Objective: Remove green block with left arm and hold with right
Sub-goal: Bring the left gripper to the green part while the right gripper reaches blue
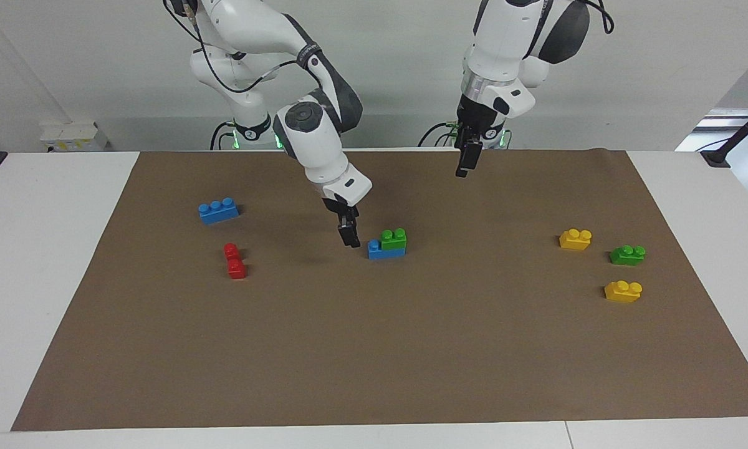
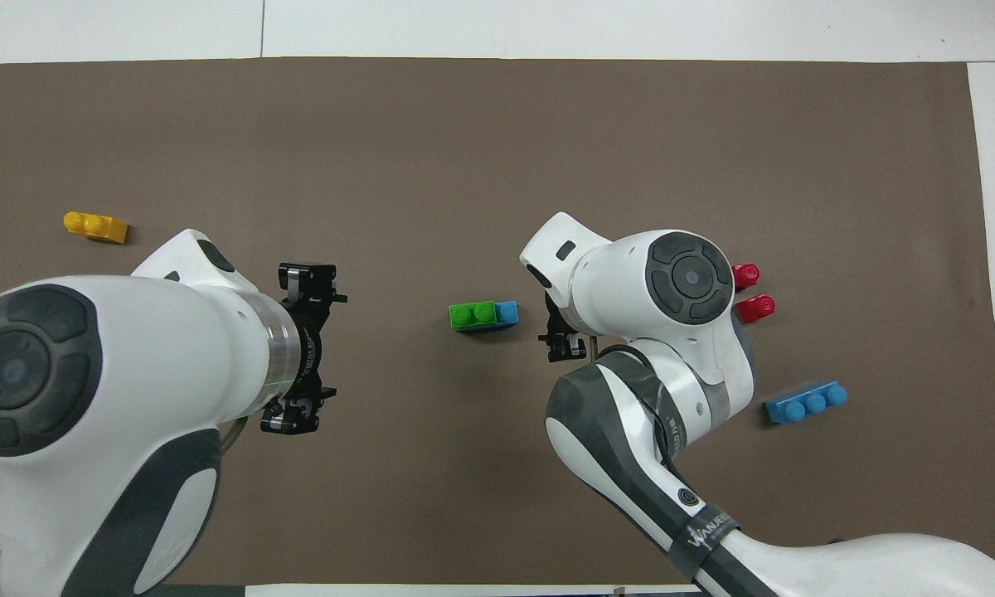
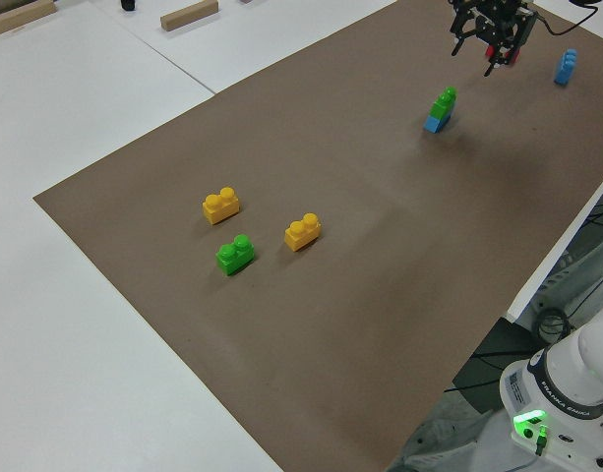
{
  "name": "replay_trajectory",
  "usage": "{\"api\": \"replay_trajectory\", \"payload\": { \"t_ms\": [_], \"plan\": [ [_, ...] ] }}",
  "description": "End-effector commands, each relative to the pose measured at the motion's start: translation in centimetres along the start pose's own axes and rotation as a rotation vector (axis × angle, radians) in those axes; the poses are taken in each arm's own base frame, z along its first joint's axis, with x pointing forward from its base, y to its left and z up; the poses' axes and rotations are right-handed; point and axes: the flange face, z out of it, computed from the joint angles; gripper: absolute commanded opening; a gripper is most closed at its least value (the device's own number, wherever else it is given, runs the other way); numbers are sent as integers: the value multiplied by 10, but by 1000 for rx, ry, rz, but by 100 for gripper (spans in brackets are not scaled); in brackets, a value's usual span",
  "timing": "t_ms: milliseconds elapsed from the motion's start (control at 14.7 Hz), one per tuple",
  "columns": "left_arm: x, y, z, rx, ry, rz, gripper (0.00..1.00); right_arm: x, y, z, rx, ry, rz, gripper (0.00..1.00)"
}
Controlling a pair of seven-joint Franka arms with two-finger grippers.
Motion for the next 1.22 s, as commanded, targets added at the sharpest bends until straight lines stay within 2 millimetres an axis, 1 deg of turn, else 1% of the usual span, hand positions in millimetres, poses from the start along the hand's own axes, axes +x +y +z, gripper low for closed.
{"api": "replay_trajectory", "payload": {
  "t_ms": [0,136,204,340,408,476,544,748,883,1019,1087,1155],
  "plan": [
    [-18,-15,22,-27,-31,-66,100,-8,1,28,-22,26,-53,100],
    [-27,-14,37,-23,-33,-121,100,-10,0,45,-33,42,-51,100],
    [-31,-10,45,-22,-36,-148,100,-6,0,50,-51,54,-53,100],
    [-46,-6,73,15,-25,-180,100,-1,0,61,-73,77,-59,100],
    [-49,-2,84,24,-20,-199,100,13,-7,66,-73,92,-84,100],
    [-51,2,89,22,-22,-221,100,16,-9,67,-71,94,-93,100],
    [-58,4,93,23,-25,-225,100,17,-12,70,-63,92,-103,100],
    [-72,20,113,40,-24,-256,100,23,-17,72,-50,94,-109,100],
    [-78,25,117,30,-33,-280,100,19,-23,80,-32,86,-106,100],
    [-88,29,134,41,-30,-299,100,17,-25,88,-20,87,-101,100],
    [-90,32,140,46,-26,-299,100,15,-27,91,-12,85,-102,100],
    [-90,33,143,49,-27,-301,100,14,-28,93,-6,82,-100,100]
  ]
}}
